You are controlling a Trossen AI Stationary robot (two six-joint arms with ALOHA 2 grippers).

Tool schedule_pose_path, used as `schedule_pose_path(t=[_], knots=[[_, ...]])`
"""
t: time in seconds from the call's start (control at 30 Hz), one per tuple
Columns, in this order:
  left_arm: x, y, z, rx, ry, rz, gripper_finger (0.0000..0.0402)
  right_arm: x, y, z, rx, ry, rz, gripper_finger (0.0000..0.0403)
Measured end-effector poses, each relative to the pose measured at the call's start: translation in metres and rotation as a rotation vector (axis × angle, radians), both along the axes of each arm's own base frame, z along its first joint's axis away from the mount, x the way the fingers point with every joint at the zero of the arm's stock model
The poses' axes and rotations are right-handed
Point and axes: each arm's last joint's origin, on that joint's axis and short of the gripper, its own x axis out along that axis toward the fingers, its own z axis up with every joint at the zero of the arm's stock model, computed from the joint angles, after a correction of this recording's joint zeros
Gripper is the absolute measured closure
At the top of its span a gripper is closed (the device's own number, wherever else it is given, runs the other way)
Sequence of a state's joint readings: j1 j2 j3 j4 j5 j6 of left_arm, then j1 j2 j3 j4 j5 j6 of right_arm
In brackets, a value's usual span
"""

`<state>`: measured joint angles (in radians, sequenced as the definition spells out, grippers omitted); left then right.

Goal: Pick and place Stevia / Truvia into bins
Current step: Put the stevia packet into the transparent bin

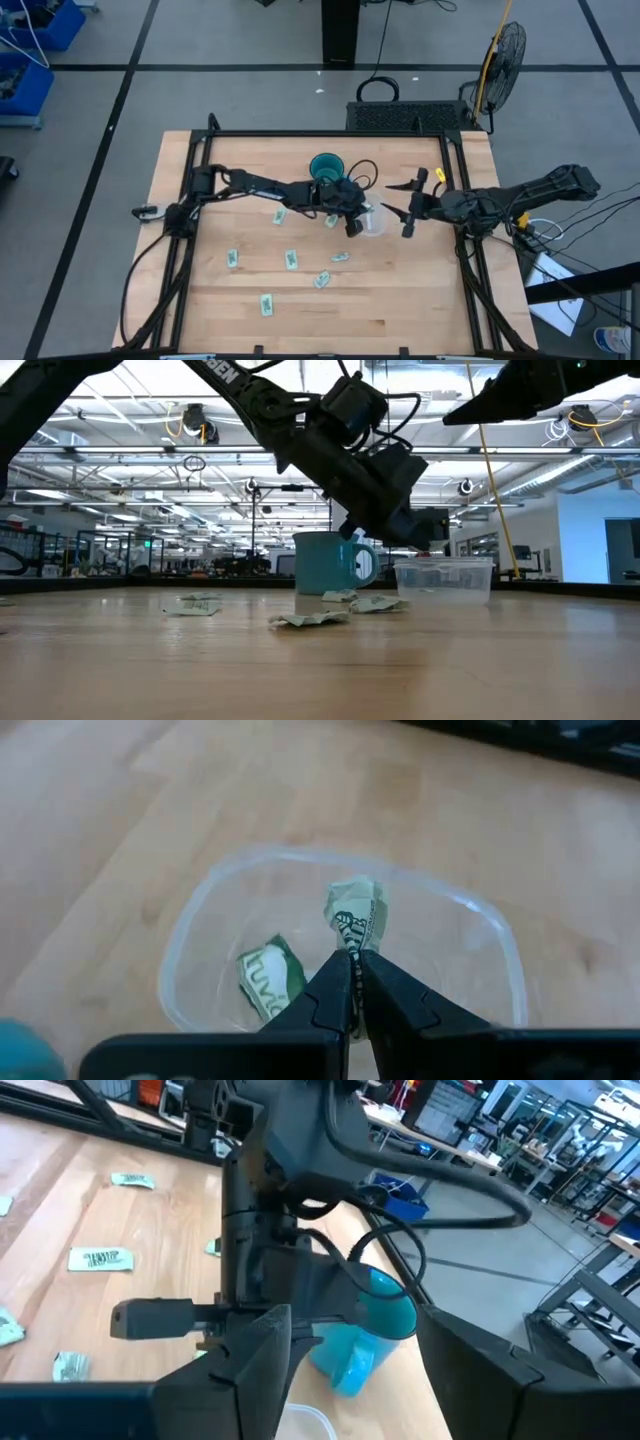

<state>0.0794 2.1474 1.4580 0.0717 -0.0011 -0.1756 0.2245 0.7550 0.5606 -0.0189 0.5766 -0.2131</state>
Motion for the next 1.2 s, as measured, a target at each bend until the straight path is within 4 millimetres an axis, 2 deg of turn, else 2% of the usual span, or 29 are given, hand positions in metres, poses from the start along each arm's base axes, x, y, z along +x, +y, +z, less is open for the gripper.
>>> schedule_pose_path(t=[0.13, 0.37, 0.47, 0.57, 0.7, 0.87, 1.03, 1.2], knots=[[0.000, 0.000, 0.001, 0.018, -0.006, -0.012, 0.0341, 0.000, 0.000, 0.000, 0.000, -0.003, 0.000, 0.0190], [0.001, -0.002, 0.001, 0.051, -0.006, -0.040, 0.0238, 0.000, 0.000, 0.001, -0.005, -0.008, 0.003, 0.0190], [-0.002, -0.003, 0.011, 0.056, -0.014, -0.044, 0.0213, 0.001, 0.000, 0.002, -0.002, -0.020, 0.003, 0.0190], [-0.012, -0.004, 0.031, 0.072, 0.023, -0.076, 0.0205, 0.002, 0.001, 0.001, 0.017, -0.021, 0.019, 0.0190], [-0.041, -0.007, 0.069, 0.088, 0.134, -0.130, 0.0206, 0.009, 0.005, 0.001, 0.040, -0.038, 0.124, 0.0190], [-0.090, -0.011, 0.120, 0.147, 0.256, -0.182, 0.0224, 0.031, 0.010, -0.005, -0.004, -0.049, 0.217, 0.0190], [-0.146, -0.010, 0.172, 0.211, 0.293, -0.032, 0.0249, 0.062, 0.014, -0.011, 0.008, 0.015, 0.331, 0.0190], [-0.199, -0.012, 0.210, 0.214, 0.274, 0.088, 0.0270, 0.100, 0.016, -0.021, 0.060, 0.200, 0.326, 0.0190]])
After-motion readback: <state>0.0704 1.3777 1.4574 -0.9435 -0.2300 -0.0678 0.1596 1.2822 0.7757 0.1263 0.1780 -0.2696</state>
